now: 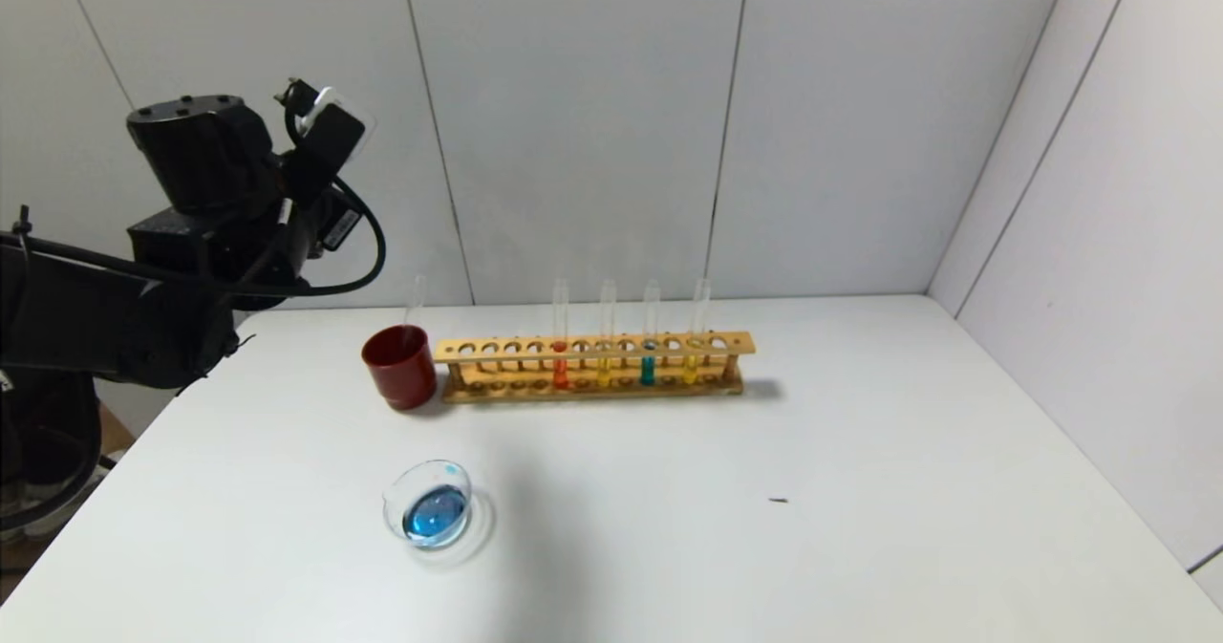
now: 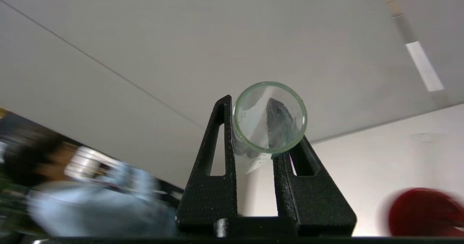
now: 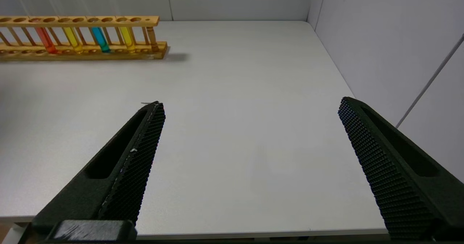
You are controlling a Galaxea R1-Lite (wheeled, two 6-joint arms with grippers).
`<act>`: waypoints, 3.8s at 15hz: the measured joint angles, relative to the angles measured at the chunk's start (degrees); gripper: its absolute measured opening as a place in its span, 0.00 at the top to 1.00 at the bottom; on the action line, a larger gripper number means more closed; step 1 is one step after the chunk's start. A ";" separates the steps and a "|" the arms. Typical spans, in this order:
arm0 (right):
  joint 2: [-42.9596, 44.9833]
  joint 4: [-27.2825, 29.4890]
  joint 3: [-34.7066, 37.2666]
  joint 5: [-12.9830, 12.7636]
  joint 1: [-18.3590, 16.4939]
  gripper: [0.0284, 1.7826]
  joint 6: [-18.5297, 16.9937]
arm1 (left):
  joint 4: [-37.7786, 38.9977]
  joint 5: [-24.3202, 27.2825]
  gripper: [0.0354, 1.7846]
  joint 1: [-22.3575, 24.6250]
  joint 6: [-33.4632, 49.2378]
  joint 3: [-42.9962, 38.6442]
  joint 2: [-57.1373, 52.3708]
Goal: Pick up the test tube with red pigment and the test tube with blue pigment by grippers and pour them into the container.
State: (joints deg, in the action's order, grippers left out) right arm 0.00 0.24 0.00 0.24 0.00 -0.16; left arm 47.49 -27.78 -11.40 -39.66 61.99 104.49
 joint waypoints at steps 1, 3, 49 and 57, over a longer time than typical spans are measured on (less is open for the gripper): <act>0.00 0.02 0.00 0.00 0.00 0.02 0.02 | -3.95 0.61 0.83 -0.09 6.42 0.77 0.39; 0.00 0.00 0.00 -0.02 0.00 0.02 0.02 | -12.30 4.28 0.83 -0.34 19.92 2.23 0.65; 0.00 0.02 0.00 0.00 0.00 0.02 0.02 | -9.16 16.49 0.02 0.02 30.48 -5.81 1.06; 0.00 0.02 0.00 0.00 0.00 0.02 -0.02 | -12.14 15.60 0.02 -6.02 27.72 -18.14 -18.38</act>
State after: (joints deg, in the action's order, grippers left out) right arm 0.00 0.27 0.00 0.24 0.00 -0.18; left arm 35.35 -12.18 -17.42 -11.93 43.85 86.10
